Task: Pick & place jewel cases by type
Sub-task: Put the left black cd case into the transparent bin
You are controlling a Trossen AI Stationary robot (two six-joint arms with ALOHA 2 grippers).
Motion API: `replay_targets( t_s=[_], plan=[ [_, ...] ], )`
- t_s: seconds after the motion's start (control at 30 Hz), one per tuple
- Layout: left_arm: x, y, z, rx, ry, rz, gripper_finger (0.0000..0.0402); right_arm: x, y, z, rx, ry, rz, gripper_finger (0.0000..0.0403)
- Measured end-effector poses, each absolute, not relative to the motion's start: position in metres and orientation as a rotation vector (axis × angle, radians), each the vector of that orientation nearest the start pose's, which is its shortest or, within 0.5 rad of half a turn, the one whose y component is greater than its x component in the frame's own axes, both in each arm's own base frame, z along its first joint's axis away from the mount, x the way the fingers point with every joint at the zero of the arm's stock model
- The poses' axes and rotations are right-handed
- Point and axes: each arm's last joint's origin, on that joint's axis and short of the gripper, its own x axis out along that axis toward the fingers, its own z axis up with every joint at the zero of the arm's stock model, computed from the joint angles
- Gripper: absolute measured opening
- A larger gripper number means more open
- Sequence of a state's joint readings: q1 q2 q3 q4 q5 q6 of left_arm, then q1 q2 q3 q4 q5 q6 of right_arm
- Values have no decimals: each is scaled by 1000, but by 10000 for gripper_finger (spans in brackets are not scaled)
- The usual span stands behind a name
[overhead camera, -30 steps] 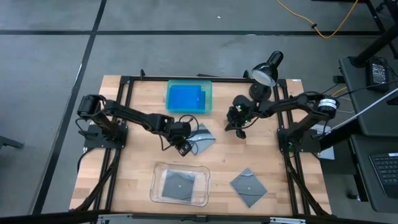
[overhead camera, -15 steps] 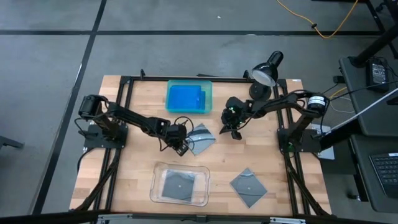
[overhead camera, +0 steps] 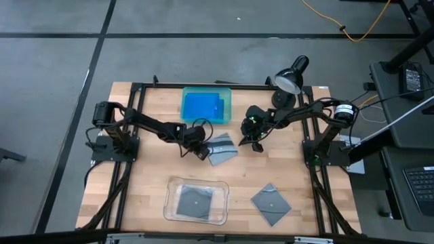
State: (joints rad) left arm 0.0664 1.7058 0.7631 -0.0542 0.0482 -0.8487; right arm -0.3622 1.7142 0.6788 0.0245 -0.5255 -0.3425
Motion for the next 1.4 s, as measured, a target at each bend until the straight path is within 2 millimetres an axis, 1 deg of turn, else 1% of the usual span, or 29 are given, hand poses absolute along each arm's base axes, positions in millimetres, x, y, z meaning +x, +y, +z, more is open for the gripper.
replay_targets(
  t_s=[0.3, 0.4, 0.47, 0.57, 0.77, 0.93, 1.03, 1.13, 1.4],
  plan=[
    [299, 48, 122, -762, 862, 518, 2, 270, -87, 106, 117, 867, 300, 10],
    [298, 62, 122, -777, 821, 559, 1, 270, -87, 106, 117, 867, 300, 10],
    [299, 66, 124, -796, 801, 544, 2, 270, -87, 106, 117, 867, 300, 10],
    [299, 65, 126, -821, 807, 504, 2, 271, -86, 106, 122, 868, 299, 10],
    [298, 51, 138, -938, 824, 422, 3, 273, -78, 106, 124, 874, 320, 10],
    [281, 45, 146, -965, 928, 515, 1, 276, -69, 106, 104, 872, 353, 10],
    [274, 42, 149, -986, 949, 581, 3, 278, -66, 107, 77, 863, 353, 10],
    [275, 40, 151, -1018, 927, 592, 3, 279, -65, 107, 36, 863, 334, 10],
    [279, 41, 154, -1066, 860, 617, 8, 279, -66, 107, 9, 878, 293, 10]
  ],
)
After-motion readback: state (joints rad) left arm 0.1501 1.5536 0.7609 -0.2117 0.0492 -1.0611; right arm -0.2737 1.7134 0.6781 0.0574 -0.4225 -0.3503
